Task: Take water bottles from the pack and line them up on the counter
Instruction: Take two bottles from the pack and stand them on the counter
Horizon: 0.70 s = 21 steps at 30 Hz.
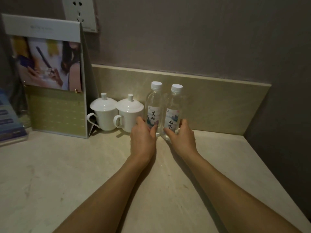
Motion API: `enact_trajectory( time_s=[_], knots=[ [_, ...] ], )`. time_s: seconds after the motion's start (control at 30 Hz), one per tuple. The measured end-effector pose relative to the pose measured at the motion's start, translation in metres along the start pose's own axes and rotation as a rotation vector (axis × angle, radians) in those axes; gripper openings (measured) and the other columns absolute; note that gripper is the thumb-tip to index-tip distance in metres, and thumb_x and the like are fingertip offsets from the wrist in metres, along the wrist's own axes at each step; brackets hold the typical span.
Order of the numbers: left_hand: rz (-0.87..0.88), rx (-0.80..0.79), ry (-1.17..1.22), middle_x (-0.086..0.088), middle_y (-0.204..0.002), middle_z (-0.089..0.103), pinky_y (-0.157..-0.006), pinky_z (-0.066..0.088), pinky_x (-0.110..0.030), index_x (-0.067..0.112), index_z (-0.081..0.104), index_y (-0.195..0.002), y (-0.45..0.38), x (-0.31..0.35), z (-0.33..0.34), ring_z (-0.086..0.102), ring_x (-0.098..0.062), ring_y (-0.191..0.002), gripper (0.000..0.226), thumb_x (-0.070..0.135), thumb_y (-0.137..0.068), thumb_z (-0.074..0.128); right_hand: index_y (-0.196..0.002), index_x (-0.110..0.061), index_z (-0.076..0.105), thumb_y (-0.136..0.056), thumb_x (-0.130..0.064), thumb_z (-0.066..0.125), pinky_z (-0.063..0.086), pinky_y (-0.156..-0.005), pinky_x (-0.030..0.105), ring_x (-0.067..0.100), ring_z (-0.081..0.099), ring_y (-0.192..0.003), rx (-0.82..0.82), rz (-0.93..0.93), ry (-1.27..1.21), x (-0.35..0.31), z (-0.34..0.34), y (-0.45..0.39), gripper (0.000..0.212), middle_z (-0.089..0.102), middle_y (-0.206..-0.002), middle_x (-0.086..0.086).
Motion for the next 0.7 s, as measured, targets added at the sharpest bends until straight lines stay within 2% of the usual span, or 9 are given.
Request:
enact_trajectory(
  time_s=[0.3,0.4,0.53,0.7],
  knots=[
    [0.005,0.013,-0.015,0.006,-0.075,0.055,-0.047,0.034,-0.014,0.014,0.047,-0.096,-0.005,0.002,0.001,0.049,0.0,-0.062,0.024,0.028,-0.093,0.065,-0.12,-0.019,0.047,-0.088,-0.037,0.067,0.054,-0.088,0.045,0.024,0.06,-0.11,-0.012,0.01,-0.004,-0.001,0.005,-0.009,0.042,0.061,-0.121,0.003],
    [-0.017,0.007,-0.006,0.001,-0.081,0.059,-0.053,0.036,-0.014,0.011,0.049,-0.1,-0.006,0.001,0.002,0.056,-0.01,-0.07,0.023,0.027,-0.094,0.065,-0.119,-0.018,0.047,-0.088,-0.037,0.066,0.054,-0.088,0.047,0.025,0.06,-0.11,-0.013,0.008,-0.005,-0.002,0.006,-0.011,0.041,0.061,-0.12,0.004],
    [-0.043,0.002,-0.041,-0.008,-0.092,0.065,-0.064,0.044,-0.026,0.009,0.05,-0.104,-0.007,-0.001,0.005,0.064,-0.022,-0.083,0.019,0.02,-0.095,0.062,-0.117,-0.018,0.047,-0.089,-0.038,0.064,0.053,-0.086,0.046,0.025,0.059,-0.108,-0.01,-0.001,0.013,-0.002,0.008,-0.013,0.039,0.061,-0.119,0.005],
    [-0.045,0.0,-0.063,-0.01,-0.097,0.066,-0.067,0.048,-0.028,0.009,0.049,-0.107,-0.01,-0.001,0.006,0.065,-0.023,-0.088,0.018,0.018,-0.096,0.06,-0.118,-0.017,0.046,-0.09,-0.038,0.062,0.052,-0.088,0.048,0.027,0.059,-0.11,-0.016,-0.013,0.023,-0.001,0.01,-0.017,0.039,0.061,-0.121,0.005]
  ],
)
Point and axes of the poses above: each hand's wrist, its own y-axis away from the middle knuckle, its own z-axis out of the palm, x = y × z, the point moved 5 cm from there along -y, towards the middle knuckle
